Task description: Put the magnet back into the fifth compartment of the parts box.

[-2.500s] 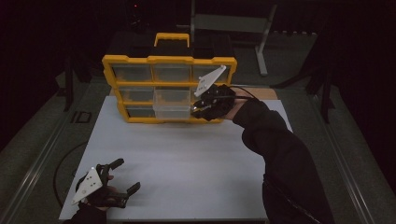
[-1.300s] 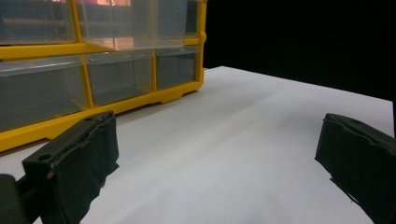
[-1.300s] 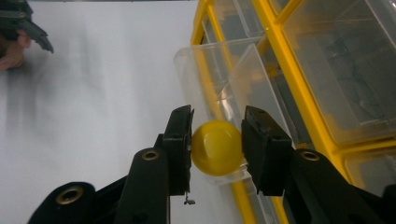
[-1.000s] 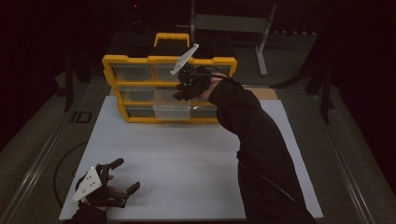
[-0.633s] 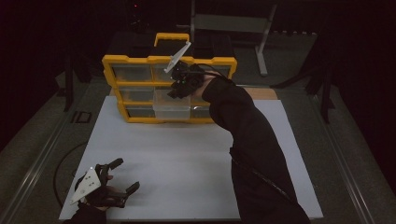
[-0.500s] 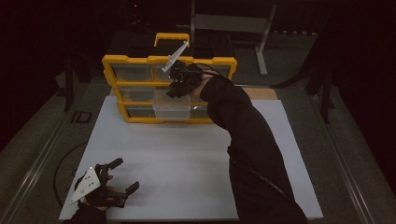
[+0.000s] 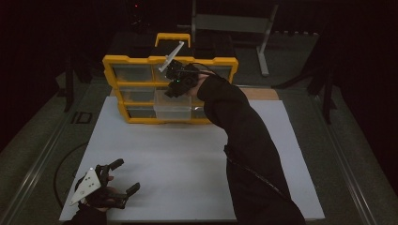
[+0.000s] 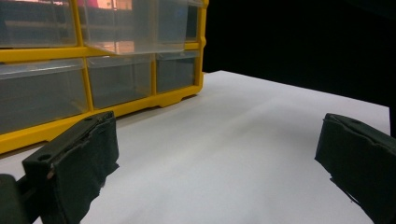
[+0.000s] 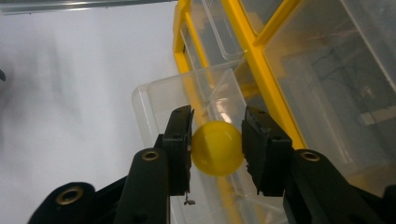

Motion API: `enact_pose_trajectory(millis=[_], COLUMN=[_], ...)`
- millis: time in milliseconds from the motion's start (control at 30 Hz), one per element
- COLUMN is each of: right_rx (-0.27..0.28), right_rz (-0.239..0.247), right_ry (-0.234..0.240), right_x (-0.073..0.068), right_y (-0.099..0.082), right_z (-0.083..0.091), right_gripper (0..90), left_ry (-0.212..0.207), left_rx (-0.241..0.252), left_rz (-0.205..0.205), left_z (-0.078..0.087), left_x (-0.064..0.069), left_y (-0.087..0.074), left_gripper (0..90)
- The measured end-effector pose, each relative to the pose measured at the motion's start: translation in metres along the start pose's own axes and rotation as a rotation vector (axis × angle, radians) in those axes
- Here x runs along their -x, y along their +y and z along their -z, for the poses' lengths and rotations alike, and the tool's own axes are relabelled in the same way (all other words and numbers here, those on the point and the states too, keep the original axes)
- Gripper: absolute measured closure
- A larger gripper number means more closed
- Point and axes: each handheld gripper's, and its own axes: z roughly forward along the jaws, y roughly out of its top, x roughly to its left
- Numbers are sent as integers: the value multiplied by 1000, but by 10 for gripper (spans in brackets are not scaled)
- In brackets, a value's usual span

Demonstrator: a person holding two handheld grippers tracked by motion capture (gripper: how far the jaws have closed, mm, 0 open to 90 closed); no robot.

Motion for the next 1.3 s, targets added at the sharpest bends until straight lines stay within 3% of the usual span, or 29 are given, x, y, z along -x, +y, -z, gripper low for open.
enact_pose_trajectory(millis=[300,500,600,867,1033,1300], right_rx=[-6,23,28,38,70,57], right_rz=[-8,-26,-24,-48,-74,-97], right_ry=[-9,-17,-3,37,45,41], right_x=[-2,-1,-2,-7,-10,-14], right_y=[-1,-1,-1,-3,-6,-19], right_z=[-4,-2,-2,3,9,10], right_gripper=[635,621,567,245,133,91], left_ry=[-2,-2,-3,-4,-2,0], left_rx=[-2,-1,-1,-2,-2,-5], left_rz=[3,3,4,5,4,4], left_z=[0,0,0,0,0,0], left_x=[0,0,0,0,0,0], left_y=[0,0,0,0,0,-1], left_gripper=[1,1,1,1,1,1])
